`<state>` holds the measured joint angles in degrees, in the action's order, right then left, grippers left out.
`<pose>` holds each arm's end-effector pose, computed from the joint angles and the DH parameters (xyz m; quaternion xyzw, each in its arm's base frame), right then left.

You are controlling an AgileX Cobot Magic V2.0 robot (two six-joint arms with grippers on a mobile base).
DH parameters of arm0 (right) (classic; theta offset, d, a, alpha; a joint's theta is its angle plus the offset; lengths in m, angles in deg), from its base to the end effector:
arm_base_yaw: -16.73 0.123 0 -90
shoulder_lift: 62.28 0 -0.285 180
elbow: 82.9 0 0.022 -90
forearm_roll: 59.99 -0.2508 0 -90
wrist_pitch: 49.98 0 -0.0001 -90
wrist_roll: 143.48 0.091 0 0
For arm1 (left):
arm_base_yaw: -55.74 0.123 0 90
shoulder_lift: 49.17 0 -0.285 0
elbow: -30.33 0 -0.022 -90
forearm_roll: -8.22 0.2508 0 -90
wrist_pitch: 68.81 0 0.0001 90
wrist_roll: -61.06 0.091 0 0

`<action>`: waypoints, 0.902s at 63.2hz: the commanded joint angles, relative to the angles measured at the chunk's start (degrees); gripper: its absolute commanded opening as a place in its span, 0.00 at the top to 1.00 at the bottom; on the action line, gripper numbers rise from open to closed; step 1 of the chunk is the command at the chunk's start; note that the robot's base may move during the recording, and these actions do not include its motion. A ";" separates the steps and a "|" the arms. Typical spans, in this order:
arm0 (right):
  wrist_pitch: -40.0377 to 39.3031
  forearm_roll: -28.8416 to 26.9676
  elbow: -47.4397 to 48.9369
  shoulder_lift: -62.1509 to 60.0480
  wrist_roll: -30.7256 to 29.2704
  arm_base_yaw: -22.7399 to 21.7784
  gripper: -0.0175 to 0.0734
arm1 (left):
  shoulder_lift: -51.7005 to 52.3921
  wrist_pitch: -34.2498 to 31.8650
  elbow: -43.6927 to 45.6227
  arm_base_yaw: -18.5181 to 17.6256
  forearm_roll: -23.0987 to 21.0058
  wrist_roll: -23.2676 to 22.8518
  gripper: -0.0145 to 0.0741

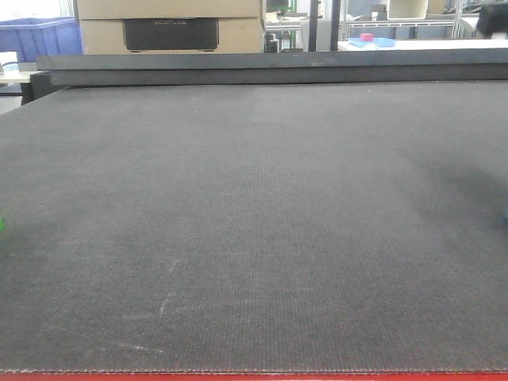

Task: Grab block from conveyor and place in blue bin
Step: 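Close the right gripper around the light blue block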

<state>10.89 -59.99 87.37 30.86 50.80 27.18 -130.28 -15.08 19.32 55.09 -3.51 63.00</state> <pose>0.2856 0.0527 0.2858 0.0331 0.9894 0.0303 0.1381 0.2583 -0.0179 0.3435 -0.0121 0.9514 -0.0932 0.2932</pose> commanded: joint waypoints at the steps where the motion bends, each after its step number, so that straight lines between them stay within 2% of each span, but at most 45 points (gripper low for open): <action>1: 1.52 1.30 0.48 1.95 0.83 -0.07 0.91 | 0.17 1.08 0.13 -0.32 -0.63 -0.05 0.96; 6: 1.66 1.30 0.48 3.70 0.83 -0.07 0.75 | 0.17 1.27 0.13 -0.32 -0.63 -0.05 0.96; 14: 1.66 1.19 0.48 5.52 0.83 -0.07 0.40 | 0.17 1.40 -0.92 -0.32 -0.63 -0.05 0.96; 19: 1.42 1.07 0.48 6.72 0.83 -0.07 0.31 | 0.17 1.40 -1.88 -0.32 -0.63 -0.05 0.96; 45: -1.40 -1.63 0.37 12.33 0.83 -0.07 0.30 | 0.17 1.01 -4.82 -0.32 -0.63 -0.05 0.96; 57: -0.77 -1.63 0.37 13.51 0.83 -0.07 0.48 | 0.17 1.01 -4.82 -0.32 -0.63 -0.05 0.96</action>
<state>9.90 -61.74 87.37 44.25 51.36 27.18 -130.28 -13.59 14.63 55.09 -3.68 63.00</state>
